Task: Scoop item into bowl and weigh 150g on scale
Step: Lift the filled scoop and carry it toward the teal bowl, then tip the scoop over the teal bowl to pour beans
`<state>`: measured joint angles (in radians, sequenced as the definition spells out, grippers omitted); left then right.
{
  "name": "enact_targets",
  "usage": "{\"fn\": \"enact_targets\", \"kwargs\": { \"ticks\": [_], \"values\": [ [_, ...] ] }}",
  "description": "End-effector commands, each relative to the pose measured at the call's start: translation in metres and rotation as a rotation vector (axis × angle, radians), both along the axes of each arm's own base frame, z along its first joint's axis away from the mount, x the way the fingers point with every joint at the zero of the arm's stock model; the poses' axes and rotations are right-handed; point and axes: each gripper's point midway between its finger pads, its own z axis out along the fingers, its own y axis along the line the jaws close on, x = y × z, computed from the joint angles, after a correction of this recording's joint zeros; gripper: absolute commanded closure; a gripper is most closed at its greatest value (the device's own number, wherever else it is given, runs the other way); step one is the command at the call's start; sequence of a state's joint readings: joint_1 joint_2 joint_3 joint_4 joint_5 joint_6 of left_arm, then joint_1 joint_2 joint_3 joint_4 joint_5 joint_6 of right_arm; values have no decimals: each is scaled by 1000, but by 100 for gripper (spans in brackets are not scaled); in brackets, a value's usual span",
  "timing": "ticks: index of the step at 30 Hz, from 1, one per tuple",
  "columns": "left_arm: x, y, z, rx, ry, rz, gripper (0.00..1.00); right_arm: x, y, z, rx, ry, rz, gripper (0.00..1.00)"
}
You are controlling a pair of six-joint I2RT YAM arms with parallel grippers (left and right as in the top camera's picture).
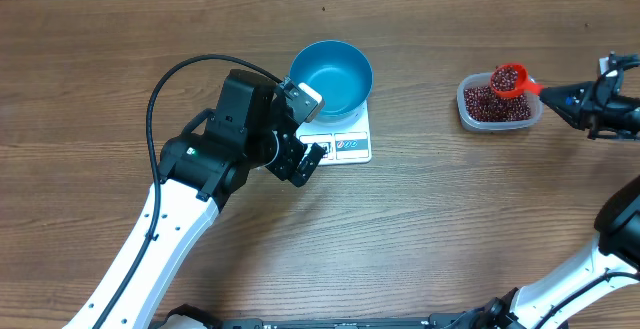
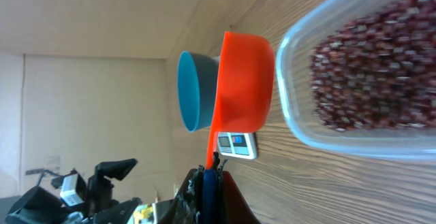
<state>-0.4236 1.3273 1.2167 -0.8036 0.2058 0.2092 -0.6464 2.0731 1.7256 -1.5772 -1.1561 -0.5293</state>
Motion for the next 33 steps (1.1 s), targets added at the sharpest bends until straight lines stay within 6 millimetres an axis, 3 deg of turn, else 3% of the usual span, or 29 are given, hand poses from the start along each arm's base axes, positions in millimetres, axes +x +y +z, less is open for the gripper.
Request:
{"fn": "enact_targets", "kwargs": {
  "ticks": [1,11,15,17,26,33],
  "values": [
    [2,-2,14,-23,-28,9,1,8,21,11,58,-55,33,96],
    [2,-2,14,-23,-28,9,1,20,92,19,103,-89,193,96],
    [2,-2,14,-23,-28,9,0,20,125,20,105,-93,275,96],
    [2,-2,14,-23,-28,9,0,18,150,20,110,-102,338,96],
    [2,-2,14,-23,-28,9,0,29,194,17,114,-84,406,96],
    [2,-2,14,-23,-28,9,0,41,228,6,0,-51,453,96]
  ]
}}
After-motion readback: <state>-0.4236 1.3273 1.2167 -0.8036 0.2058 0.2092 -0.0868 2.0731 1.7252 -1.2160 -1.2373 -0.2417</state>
